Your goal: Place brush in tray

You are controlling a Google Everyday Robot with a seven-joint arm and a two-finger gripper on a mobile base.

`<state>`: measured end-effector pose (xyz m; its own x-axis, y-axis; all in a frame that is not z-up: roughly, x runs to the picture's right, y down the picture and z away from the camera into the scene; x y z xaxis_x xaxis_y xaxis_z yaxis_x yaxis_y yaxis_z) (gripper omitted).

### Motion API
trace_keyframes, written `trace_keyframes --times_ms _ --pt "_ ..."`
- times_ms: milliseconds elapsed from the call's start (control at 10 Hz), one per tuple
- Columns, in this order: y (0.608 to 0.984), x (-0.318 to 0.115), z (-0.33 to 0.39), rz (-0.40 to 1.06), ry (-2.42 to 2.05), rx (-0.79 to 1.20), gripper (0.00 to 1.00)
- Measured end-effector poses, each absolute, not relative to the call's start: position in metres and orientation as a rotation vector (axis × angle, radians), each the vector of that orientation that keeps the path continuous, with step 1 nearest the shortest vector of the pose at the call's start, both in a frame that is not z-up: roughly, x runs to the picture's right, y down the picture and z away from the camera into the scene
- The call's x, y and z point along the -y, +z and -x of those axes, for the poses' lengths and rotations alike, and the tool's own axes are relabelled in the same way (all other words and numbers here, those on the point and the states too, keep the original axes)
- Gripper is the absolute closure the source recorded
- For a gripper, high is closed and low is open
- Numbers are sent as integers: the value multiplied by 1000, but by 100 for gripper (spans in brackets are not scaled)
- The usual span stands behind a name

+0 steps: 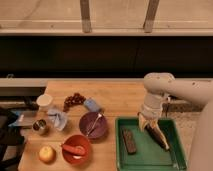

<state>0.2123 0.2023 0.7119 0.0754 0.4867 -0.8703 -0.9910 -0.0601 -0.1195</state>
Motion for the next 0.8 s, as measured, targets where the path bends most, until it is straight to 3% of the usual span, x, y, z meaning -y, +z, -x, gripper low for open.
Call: trace_keyframes --times_ms 400,500,800 --pt "709 -214 -206 1027 1285 -741 56" --pt "710 -214 -206 1029 1286 -744 51" --pt "711 -214 -206 1029 1287 -744 50"
